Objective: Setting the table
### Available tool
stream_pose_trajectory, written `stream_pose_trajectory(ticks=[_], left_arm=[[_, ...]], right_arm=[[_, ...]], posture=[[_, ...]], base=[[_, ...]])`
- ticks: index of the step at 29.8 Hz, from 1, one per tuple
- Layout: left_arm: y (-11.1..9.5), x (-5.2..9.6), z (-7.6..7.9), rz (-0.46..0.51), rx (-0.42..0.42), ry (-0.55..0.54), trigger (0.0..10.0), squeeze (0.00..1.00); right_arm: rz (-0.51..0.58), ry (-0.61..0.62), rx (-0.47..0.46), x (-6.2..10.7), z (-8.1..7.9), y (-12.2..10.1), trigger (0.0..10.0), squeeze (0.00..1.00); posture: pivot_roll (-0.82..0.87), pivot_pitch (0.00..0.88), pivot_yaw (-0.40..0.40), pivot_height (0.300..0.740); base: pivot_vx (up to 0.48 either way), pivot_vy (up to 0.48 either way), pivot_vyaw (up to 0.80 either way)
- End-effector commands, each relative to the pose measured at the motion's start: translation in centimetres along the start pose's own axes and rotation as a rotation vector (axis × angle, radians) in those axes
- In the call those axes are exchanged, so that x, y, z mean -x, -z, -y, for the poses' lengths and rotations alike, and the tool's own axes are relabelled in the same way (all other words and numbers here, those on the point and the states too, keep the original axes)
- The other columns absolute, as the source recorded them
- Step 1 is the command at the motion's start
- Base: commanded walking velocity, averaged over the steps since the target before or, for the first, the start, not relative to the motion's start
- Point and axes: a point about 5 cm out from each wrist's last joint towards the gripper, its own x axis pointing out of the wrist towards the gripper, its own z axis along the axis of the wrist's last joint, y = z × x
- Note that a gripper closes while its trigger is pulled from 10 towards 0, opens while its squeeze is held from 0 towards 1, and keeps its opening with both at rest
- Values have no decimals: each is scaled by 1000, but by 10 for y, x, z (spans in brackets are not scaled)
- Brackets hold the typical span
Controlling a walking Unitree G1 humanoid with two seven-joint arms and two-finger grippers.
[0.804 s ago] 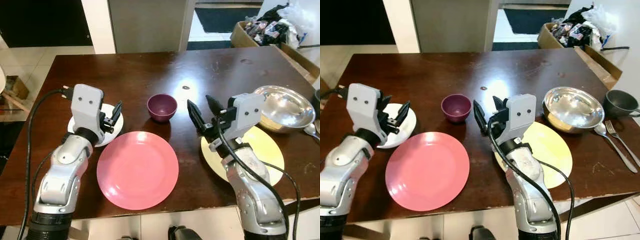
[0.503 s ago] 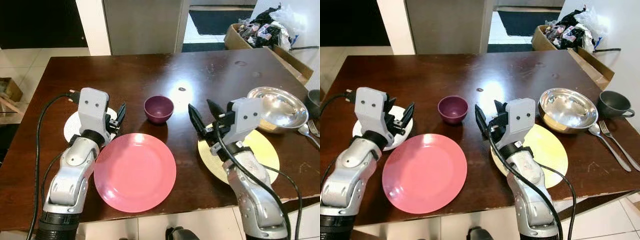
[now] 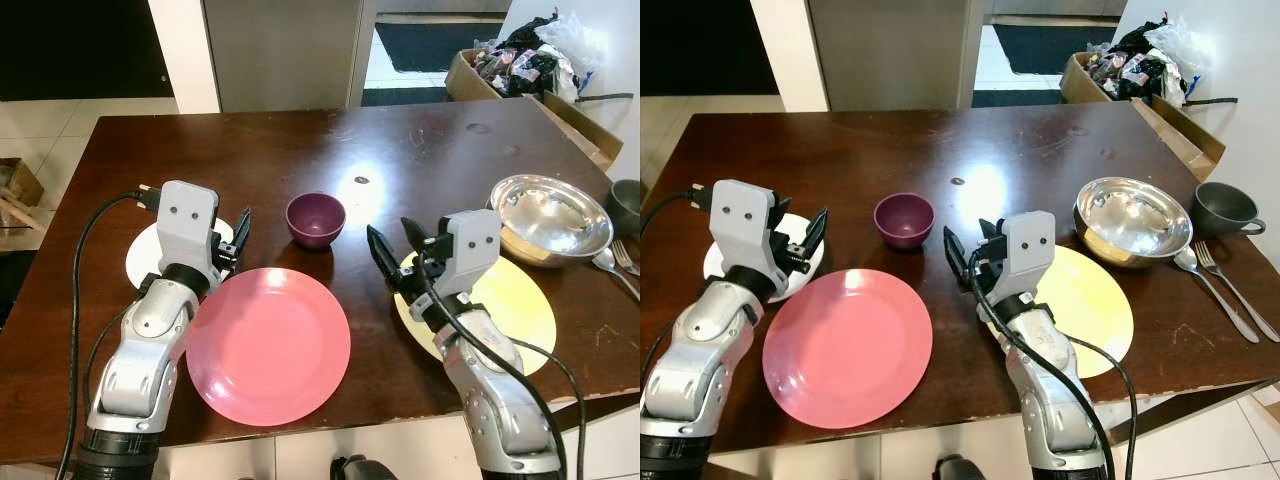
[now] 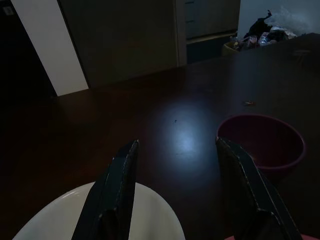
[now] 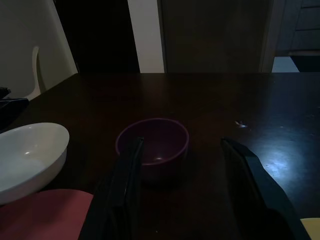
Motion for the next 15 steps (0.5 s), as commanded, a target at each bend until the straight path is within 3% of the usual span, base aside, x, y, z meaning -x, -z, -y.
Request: stream_pose_trajectory(ticks=[1, 15], left_arm=[[4, 2, 1, -9, -9, -5, 10000, 0], [4, 1, 4, -5, 4, 11, 10000, 0]], right_arm=[[3, -7, 0, -1, 1, 1, 10000, 0], [19, 7, -27, -2, 4, 0, 10000, 0]], posture=[[-159, 0, 33, 740], [-160, 0, 36, 740]], base=[[0, 0, 0], [0, 0, 0]])
